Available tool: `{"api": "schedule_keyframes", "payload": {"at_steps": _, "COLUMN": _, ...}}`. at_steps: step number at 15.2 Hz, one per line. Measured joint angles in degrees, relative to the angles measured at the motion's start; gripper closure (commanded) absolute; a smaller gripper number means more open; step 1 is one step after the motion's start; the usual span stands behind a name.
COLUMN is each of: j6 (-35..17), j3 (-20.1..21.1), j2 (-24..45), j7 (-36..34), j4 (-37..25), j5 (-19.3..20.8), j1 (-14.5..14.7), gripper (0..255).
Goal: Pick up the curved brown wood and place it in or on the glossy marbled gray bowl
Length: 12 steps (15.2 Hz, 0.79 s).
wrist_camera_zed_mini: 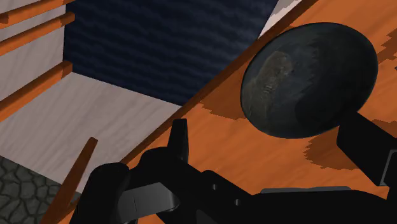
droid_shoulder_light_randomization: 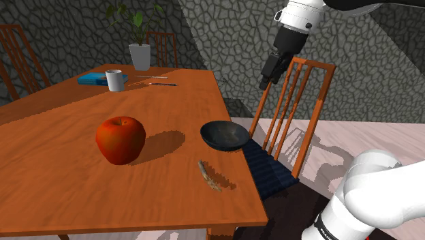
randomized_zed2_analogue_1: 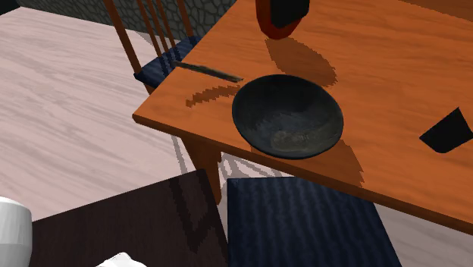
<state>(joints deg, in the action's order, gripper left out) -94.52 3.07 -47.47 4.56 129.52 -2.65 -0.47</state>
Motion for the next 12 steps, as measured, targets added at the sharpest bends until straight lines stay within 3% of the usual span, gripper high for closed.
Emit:
{"api": "schedule_keyframes", "payload": {"at_steps": 3, "j6": -0.4, "j3": 1.8, "j2": -0.7, "j7": -2.6, "j4": 1.0, "j5": -0.7, "j1": -0.2, "gripper": 0}}
{"api": "schedule_keyframes", "payload": {"at_steps": 8, "j6": -2.2, "j3": 9.8, "j2": -4.8, "j7": -13.8, "j4": 6.8, "j5": -4.2, "j1": -0.3, "gripper": 0}}
{"api": "schedule_keyframes", "payload": {"at_steps": 12, "j6": -4.6, "j3": 17.0, "j2": -4.1, "j7": -23.2, "j4": 8.4, "j5": -7.3, "j1": -0.9, "gripper": 0}}
